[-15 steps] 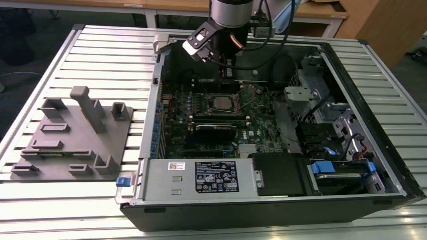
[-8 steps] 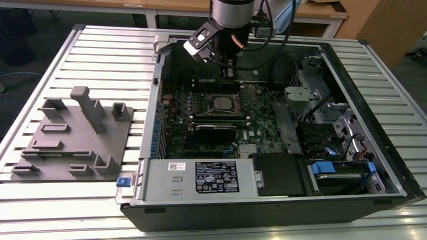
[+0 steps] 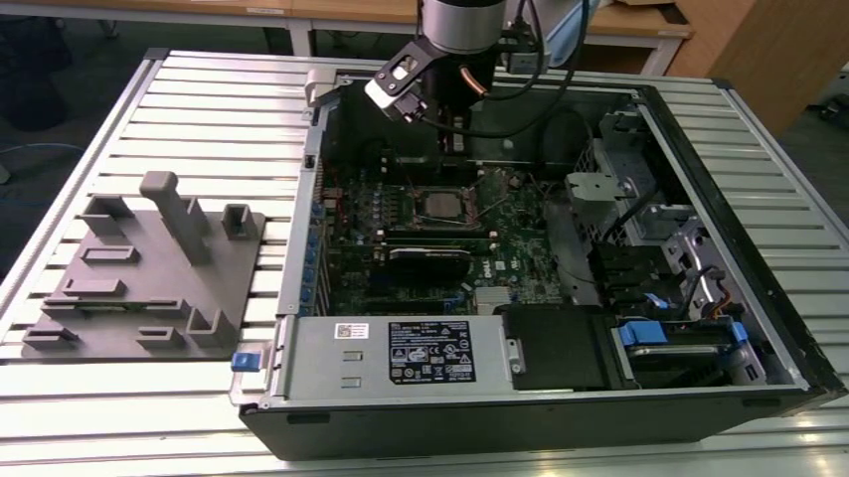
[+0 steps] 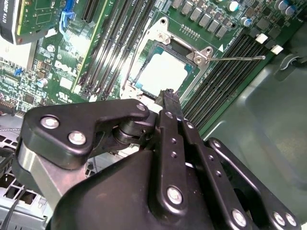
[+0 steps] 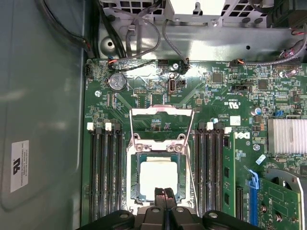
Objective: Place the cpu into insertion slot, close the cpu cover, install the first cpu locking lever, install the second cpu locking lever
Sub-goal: 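Close the cpu cover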
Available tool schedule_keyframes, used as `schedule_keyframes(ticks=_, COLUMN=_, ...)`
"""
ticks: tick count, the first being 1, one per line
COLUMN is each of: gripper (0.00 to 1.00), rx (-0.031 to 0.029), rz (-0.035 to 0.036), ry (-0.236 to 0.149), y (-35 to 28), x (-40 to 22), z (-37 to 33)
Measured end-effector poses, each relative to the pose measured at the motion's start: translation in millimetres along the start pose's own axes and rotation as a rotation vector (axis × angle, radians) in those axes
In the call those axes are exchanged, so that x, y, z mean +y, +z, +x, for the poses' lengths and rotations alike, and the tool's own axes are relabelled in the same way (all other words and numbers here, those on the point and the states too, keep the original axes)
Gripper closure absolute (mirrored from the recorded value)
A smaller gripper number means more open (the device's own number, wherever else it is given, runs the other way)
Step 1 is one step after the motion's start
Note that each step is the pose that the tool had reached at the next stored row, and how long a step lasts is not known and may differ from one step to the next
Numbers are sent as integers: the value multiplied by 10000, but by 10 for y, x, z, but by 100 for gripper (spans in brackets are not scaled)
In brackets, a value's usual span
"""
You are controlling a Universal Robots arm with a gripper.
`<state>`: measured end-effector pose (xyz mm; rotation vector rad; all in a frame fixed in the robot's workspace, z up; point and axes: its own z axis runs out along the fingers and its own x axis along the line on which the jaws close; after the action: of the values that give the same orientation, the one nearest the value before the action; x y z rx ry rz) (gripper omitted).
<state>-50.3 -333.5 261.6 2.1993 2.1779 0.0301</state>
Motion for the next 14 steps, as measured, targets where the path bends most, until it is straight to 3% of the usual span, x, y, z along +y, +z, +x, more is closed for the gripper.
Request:
schedule_keyframes(ticks=8, gripper=90, rx=0, rz=0, ry=0, y=3, x=67, z=0)
schedule_keyframes(ticks=14, gripper=90, rx=1, rz=0, ry=0, y=1, x=70, z=1)
